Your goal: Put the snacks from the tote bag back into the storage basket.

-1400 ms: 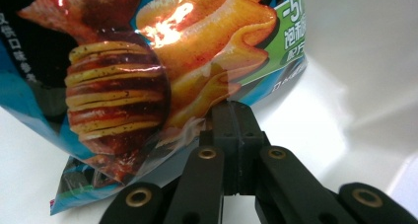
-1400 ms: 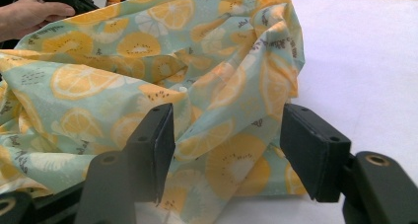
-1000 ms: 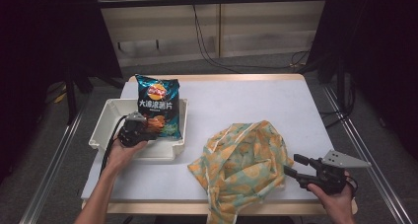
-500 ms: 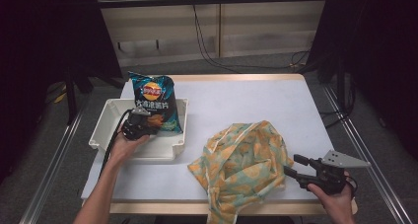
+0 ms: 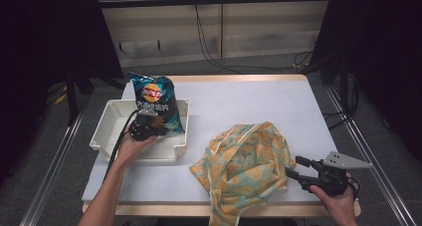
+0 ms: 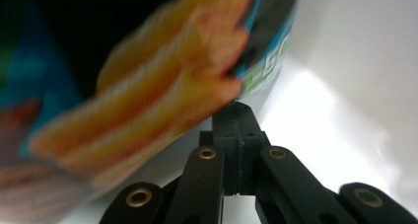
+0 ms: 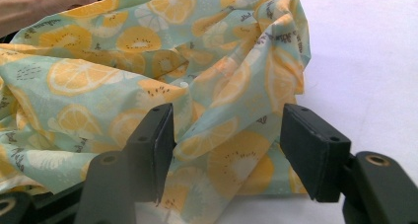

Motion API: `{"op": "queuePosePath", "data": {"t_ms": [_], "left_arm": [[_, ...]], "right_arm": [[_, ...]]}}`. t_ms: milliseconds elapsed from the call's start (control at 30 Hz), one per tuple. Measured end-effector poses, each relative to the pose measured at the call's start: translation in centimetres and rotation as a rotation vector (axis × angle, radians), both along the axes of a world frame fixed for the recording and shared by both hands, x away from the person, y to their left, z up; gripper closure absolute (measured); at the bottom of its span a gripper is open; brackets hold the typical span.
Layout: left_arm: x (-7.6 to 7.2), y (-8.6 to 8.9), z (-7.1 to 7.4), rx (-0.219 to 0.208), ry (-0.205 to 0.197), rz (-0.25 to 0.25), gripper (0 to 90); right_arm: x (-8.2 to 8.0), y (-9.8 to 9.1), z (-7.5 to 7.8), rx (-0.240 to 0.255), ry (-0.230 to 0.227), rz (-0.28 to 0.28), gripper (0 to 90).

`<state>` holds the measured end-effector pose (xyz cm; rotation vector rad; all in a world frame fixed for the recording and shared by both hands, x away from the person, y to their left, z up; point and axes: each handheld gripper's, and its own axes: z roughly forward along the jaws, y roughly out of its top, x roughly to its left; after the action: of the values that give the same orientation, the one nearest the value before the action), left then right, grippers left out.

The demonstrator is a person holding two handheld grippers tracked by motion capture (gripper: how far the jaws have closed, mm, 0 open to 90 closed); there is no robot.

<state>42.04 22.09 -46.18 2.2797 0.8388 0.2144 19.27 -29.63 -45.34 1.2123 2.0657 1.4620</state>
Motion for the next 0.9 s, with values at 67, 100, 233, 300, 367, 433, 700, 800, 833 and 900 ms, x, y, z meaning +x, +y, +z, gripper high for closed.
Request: {"op": "queuePosePath", "data": {"t_ms": [67,100,233,300,367,433,700,800,833,900], "left_arm": [[0.3,-0.2,0.1,-0.004,0.005,-0.002,90.0],[0.3,-0.4,0.2,-0.006,0.001,-0.005,90.0],[0.4,-0.9,-0.1,-0.012,0.003,-0.003,90.0],[0.4,-0.9,-0.1,0.002,0.004,-0.005,90.0],[0.3,-0.9,-0.1,-0.003,0.006,-0.003,90.0],[0.1,-0.7,0.1,-0.025,0.0,-0.003,90.0],[-1.3,0.1,0.9,-0.118,-0.039,0.022,85.6],[-2.3,0.4,1.5,-0.146,-0.087,0.039,79.1],[-2.6,0.5,1.6,-0.175,-0.095,0.048,74.3],[-3.2,0.7,1.9,-0.197,-0.115,0.064,70.4]], "right_arm": [[0.0,0.0,0.0,0.0,0.0,0.003,37.9],[-0.1,0.0,0.0,0.0,-0.002,0.003,37.9],[-0.1,-0.1,0.0,0.001,0.001,0.002,37.9],[-0.1,-0.1,0.0,0.001,-0.003,0.001,37.9],[-0.1,-0.2,0.0,0.004,0.0,-0.001,37.9],[-0.1,-0.2,0.0,0.002,-0.001,0.001,37.9],[-0.2,-0.1,0.0,0.008,0.0,-0.003,37.4],[-0.2,-0.1,0.0,0.003,-0.004,0.001,37.0],[-0.2,-0.1,0.0,0.003,-0.004,0.0,36.7],[-0.2,-0.1,0.0,0.003,-0.004,-0.002,36.1]]}}
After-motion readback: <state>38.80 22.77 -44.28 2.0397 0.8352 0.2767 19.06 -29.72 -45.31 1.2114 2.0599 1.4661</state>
